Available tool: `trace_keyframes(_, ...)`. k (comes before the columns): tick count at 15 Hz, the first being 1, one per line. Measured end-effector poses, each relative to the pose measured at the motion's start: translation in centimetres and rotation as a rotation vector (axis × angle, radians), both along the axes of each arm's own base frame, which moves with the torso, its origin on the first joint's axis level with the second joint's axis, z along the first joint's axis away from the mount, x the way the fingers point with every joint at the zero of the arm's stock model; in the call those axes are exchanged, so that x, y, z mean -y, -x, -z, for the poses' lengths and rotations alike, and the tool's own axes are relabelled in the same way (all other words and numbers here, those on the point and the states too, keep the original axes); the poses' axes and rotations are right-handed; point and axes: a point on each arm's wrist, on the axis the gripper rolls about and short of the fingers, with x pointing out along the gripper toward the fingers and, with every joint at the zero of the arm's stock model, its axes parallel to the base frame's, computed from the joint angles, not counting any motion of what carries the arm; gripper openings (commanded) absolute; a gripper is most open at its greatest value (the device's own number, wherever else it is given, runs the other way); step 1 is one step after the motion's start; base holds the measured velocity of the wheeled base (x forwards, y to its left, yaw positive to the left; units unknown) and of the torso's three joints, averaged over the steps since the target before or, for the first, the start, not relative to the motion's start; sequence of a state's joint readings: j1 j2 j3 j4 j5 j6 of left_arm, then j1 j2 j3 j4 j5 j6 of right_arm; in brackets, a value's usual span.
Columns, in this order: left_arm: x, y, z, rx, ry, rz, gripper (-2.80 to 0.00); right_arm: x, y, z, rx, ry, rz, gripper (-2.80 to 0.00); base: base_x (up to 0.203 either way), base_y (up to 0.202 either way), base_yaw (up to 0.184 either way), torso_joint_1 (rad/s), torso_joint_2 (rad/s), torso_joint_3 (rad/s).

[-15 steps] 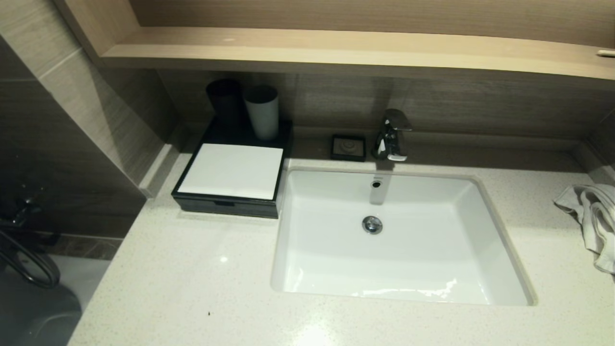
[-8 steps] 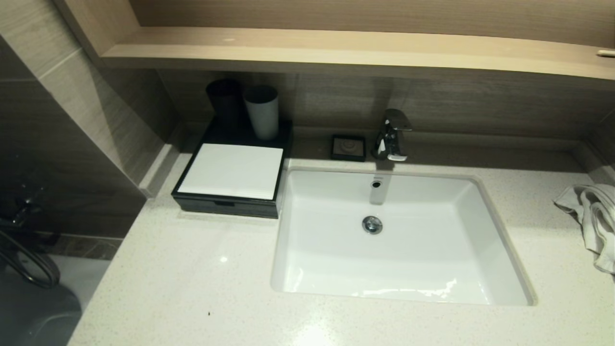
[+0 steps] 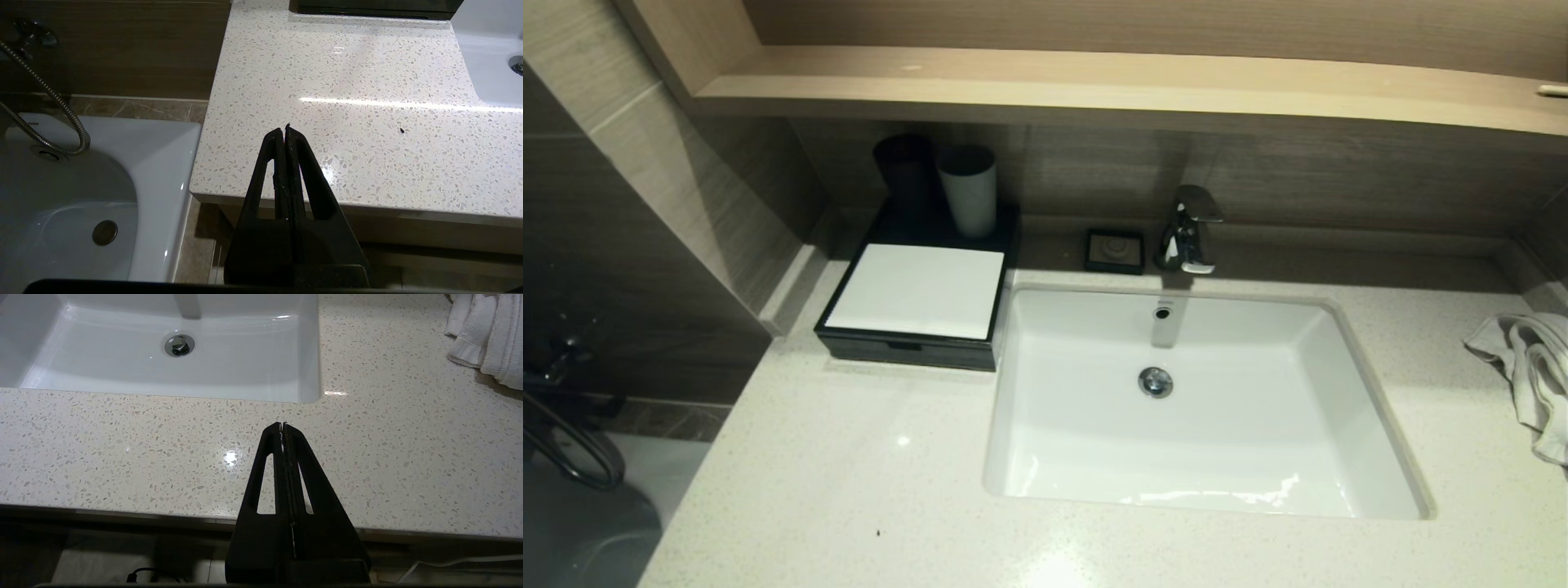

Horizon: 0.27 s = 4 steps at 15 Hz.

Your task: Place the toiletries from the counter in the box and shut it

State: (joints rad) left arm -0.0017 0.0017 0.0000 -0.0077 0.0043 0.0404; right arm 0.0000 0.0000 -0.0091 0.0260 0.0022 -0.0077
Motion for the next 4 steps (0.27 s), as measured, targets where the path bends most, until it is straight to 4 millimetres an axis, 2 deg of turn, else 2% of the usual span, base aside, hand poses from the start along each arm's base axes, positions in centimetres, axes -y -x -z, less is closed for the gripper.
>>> trace_keyframes(4,0.0,0.0,-0.01,0.001,0.0,0.0,-2.8,0.0,0.0,0.0,0.0,0.001,0.001,-2.8,0.0,0.0,0.0,0.0,0.0,0.0)
